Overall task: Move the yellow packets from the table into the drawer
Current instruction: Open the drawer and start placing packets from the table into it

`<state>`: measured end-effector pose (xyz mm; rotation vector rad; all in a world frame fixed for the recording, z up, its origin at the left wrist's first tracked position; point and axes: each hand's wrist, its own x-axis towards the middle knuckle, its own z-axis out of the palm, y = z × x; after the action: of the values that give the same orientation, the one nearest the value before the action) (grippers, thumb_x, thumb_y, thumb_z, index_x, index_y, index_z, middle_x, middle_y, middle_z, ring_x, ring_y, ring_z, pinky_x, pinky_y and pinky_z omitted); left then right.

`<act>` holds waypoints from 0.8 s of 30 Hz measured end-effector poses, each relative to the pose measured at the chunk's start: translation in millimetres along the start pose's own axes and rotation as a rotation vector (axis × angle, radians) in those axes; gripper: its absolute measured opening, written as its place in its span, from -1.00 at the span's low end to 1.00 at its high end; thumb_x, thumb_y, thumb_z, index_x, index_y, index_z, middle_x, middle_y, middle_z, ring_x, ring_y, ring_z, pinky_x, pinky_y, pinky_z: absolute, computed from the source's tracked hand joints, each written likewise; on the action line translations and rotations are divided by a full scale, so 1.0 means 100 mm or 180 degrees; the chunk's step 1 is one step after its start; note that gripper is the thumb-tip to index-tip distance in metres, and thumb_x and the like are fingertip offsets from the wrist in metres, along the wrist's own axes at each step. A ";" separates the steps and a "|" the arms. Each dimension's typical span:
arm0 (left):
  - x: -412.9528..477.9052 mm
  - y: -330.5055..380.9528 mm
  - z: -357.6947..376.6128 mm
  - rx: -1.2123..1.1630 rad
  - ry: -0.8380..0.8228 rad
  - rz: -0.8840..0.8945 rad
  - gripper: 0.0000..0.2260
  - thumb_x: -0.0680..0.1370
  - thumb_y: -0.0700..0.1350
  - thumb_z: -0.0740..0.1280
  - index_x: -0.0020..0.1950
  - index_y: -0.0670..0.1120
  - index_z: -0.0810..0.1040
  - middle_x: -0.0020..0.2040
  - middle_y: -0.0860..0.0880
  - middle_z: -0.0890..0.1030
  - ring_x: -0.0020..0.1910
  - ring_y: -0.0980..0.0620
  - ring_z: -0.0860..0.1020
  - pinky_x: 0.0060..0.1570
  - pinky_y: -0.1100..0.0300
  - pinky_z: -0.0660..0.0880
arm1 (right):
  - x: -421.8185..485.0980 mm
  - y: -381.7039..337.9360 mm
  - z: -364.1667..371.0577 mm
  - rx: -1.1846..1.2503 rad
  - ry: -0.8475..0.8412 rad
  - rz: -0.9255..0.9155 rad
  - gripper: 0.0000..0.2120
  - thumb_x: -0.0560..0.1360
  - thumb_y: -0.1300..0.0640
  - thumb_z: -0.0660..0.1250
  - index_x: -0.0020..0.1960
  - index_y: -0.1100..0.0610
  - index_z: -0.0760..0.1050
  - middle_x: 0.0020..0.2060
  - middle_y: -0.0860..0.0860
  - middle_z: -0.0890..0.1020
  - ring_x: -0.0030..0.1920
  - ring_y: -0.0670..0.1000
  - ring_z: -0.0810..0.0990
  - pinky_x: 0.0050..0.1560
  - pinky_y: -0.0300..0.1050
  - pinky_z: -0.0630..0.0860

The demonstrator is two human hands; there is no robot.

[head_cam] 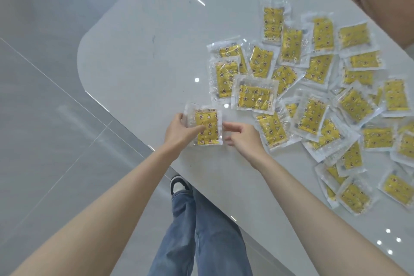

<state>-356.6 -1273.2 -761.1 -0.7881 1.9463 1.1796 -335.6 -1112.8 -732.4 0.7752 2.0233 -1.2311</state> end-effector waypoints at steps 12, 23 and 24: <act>0.06 0.02 0.09 0.0155 0.0323 -0.0116 -0.52 0.29 0.07 0.56 0.08 -0.11 0.50 -0.02 -0.03 0.62 0.00 -0.06 0.58 0.01 0.04 0.53 | 0.66 -0.32 -0.57 -0.2240 0.0719 -0.0639 -0.16 0.42 0.32 0.40 0.54 0.02 0.02 0.53 0.03 0.06 0.52 0.12 -0.03 0.50 0.09 0.10; 0.02 0.01 -0.18 -0.0668 0.0227 -0.0024 -0.73 0.42 -0.15 0.49 0.07 -0.13 0.56 -0.11 -0.01 0.63 -0.22 0.12 0.58 -0.37 0.34 0.45 | 0.55 -0.18 -0.48 -0.3179 0.0979 -0.0484 -0.44 0.38 -0.17 0.43 0.21 0.17 0.41 0.22 0.12 0.46 0.28 0.15 0.36 0.26 0.05 0.29; 0.02 0.03 -0.20 -0.0695 0.0279 0.0020 -0.75 0.42 -0.15 0.49 0.06 -0.13 0.56 -0.14 0.01 0.62 -0.24 0.14 0.57 -0.40 0.36 0.45 | 0.52 -0.20 -0.48 -0.2987 0.0878 -0.0515 -0.52 0.40 -0.14 0.43 0.16 0.16 0.44 0.17 0.10 0.52 0.24 0.14 0.42 0.23 0.05 0.31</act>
<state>-365.7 -1290.6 -755.0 -0.9611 1.9119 1.3992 -393.7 -1069.3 -744.6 0.3170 2.5606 -0.1374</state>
